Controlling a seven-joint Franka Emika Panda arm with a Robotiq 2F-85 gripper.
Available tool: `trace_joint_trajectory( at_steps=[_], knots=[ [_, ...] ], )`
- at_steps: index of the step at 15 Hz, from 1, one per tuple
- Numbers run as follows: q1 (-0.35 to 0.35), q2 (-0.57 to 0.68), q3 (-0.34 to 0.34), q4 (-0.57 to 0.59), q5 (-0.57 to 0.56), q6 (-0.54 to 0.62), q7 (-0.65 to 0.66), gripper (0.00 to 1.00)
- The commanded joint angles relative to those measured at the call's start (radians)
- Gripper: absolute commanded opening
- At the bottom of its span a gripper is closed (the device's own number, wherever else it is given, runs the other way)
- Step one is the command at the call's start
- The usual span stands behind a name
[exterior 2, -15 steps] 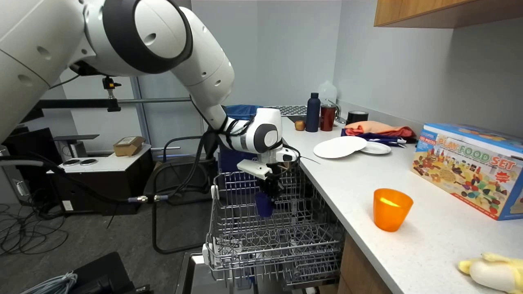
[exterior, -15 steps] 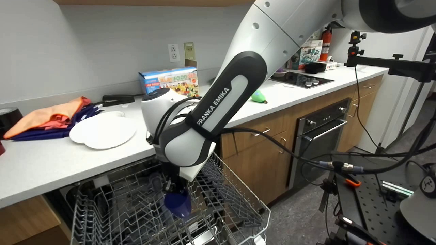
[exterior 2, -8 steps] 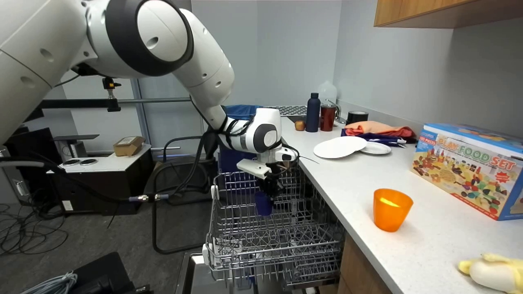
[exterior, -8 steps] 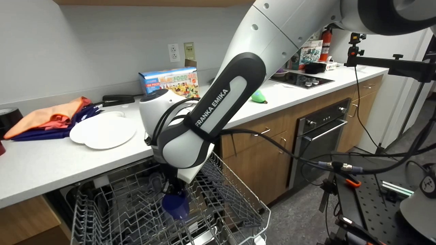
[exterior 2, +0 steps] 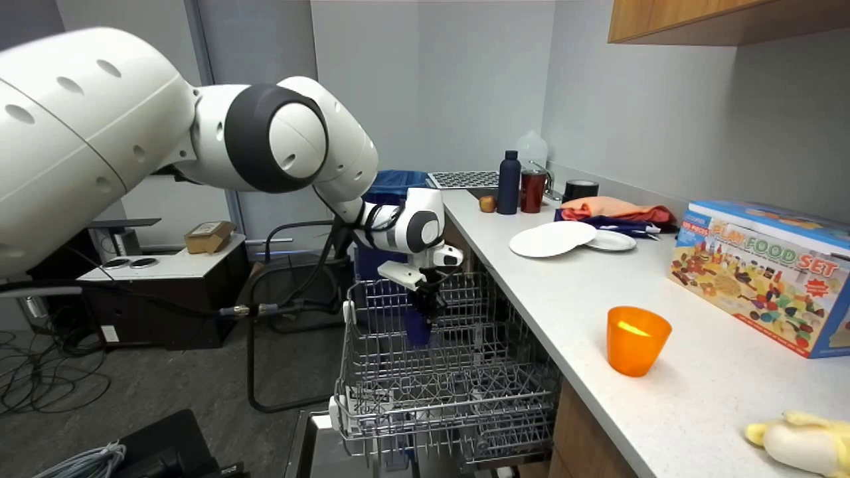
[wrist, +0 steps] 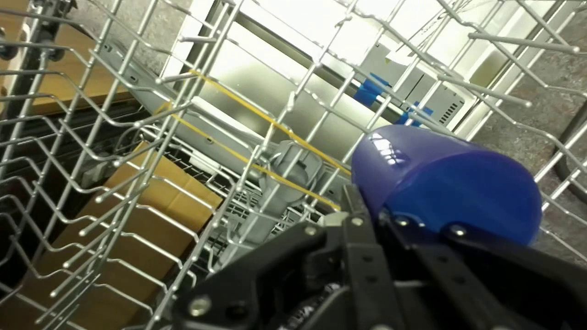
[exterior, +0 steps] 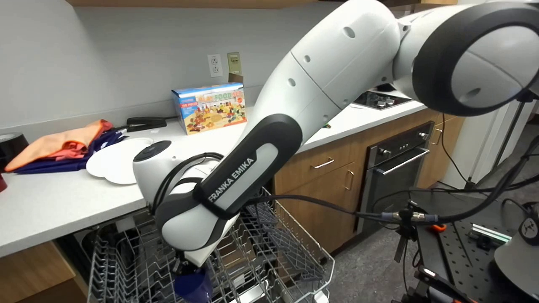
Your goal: Pick up the blue cup from the counter and put it in the dishwasher machine
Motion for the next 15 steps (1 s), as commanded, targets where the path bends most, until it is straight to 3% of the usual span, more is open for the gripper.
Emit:
trace_joint_trajectory(
  at_steps=[1, 5, 6, 9, 15],
  knots=[
    [0.037, 0.146, -0.012, 0.233, -0.009, -0.134, 0.050, 0.01],
    [0.069, 0.241, -0.027, 0.399, -0.017, -0.264, 0.074, 0.01],
    [0.049, 0.147, -0.016, 0.239, -0.005, -0.197, 0.048, 0.04],
    [0.057, 0.183, -0.025, 0.309, -0.008, -0.250, 0.050, 0.04],
    [0.057, 0.194, -0.025, 0.326, -0.008, -0.261, 0.050, 0.04]
  ],
)
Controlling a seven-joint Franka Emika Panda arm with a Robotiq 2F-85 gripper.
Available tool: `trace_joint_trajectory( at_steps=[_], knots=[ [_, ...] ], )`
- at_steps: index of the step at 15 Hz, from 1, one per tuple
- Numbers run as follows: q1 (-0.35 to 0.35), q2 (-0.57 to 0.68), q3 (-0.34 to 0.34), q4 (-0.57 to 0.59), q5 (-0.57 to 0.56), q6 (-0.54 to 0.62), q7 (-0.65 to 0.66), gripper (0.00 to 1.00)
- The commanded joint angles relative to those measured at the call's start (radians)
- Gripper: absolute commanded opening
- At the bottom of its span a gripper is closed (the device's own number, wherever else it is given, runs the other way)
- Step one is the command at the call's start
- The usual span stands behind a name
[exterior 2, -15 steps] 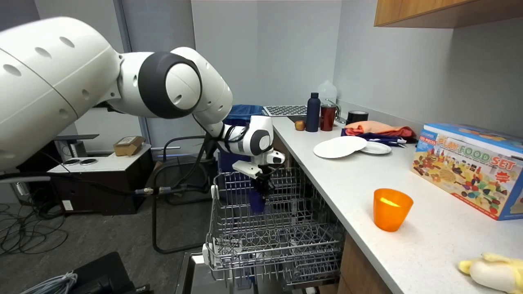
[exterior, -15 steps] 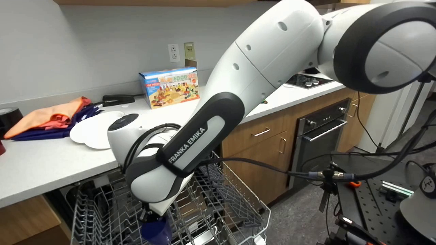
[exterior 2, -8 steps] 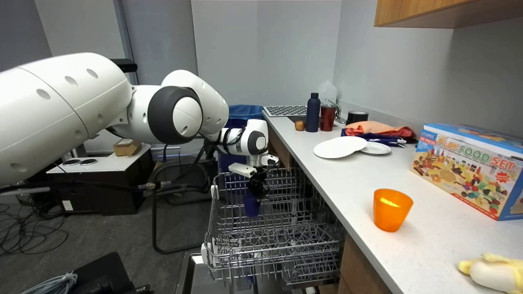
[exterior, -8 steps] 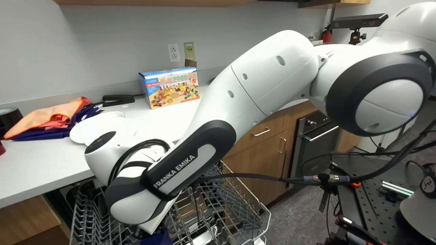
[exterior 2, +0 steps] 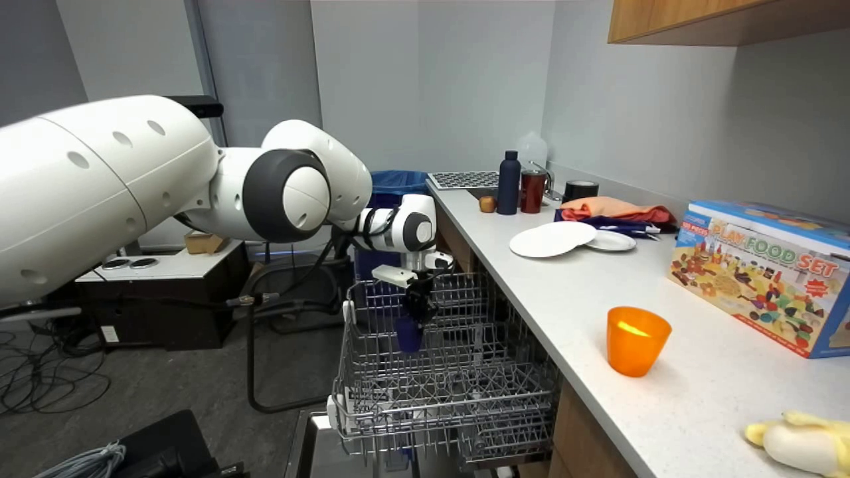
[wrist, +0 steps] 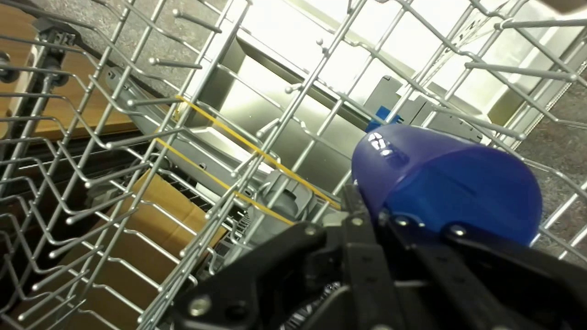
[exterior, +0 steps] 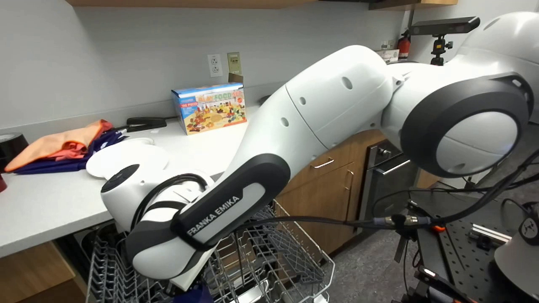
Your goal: Pick up the blue cup from the counter and put it in the dishwasher machine
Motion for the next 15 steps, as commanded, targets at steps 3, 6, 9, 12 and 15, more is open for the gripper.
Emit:
trace_joint_trajectory(
  at_steps=[3, 6, 9, 12, 15],
  knots=[
    [0.000, 0.001, 0.000, 0.001, 0.000, -0.001, 0.000, 0.04],
    [0.000, 0.001, 0.000, 0.002, 0.000, -0.001, 0.000, 0.04],
    [0.000, 0.001, 0.000, 0.002, 0.000, -0.001, 0.000, 0.04],
    [0.000, 0.001, 0.000, 0.002, 0.000, -0.001, 0.000, 0.29],
    [0.001, 0.001, -0.004, -0.003, -0.002, 0.005, 0.002, 0.44]
  ],
)
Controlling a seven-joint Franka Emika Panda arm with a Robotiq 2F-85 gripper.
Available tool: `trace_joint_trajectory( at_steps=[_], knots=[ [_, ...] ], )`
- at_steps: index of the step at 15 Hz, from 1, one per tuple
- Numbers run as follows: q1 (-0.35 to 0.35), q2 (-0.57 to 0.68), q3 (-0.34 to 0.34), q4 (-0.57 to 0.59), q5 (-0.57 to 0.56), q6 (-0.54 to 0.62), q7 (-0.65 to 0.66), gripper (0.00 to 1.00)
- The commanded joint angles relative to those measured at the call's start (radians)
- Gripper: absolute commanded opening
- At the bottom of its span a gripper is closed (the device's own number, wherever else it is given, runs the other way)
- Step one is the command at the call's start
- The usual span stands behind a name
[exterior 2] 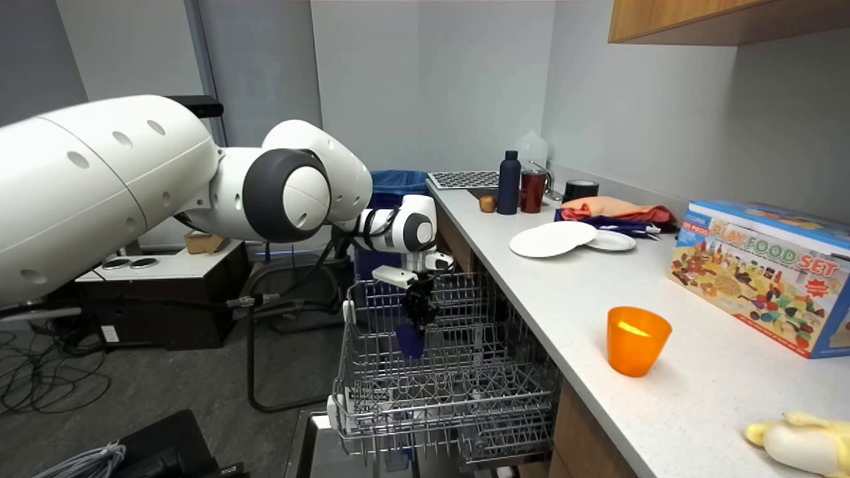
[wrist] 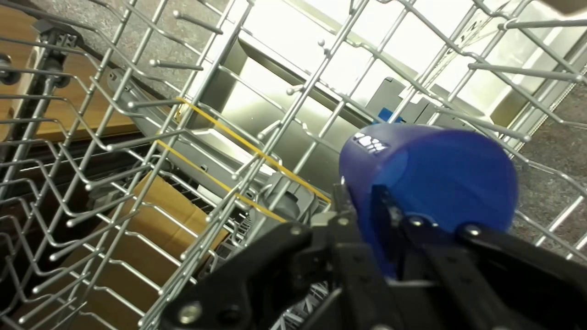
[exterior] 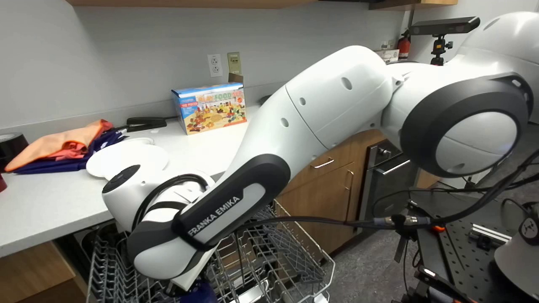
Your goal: Pick up the blue cup from the counter and put it in the dishwasher machine
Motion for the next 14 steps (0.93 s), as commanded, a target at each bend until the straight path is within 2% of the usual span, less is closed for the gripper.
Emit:
trace_joint_trajectory(
  at_steps=[1, 7, 8, 9, 10, 11, 14],
  knots=[
    [0.003, 0.001, -0.003, 0.000, -0.003, 0.010, 0.006, 0.51],
    [0.003, 0.001, -0.005, -0.001, -0.004, 0.016, 0.007, 0.97],
    [0.005, 0.002, -0.008, -0.001, -0.005, 0.018, 0.015, 1.00],
    [0.000, 0.000, 0.000, -0.002, 0.000, 0.003, 0.000, 0.87],
    [0.000, 0.000, 0.000, -0.002, 0.000, 0.003, 0.001, 0.96],
    [0.000, 0.000, 0.000, -0.002, 0.000, 0.003, 0.001, 1.00],
    [0.000, 0.000, 0.000, -0.002, 0.000, 0.003, 0.001, 1.00]
  ],
)
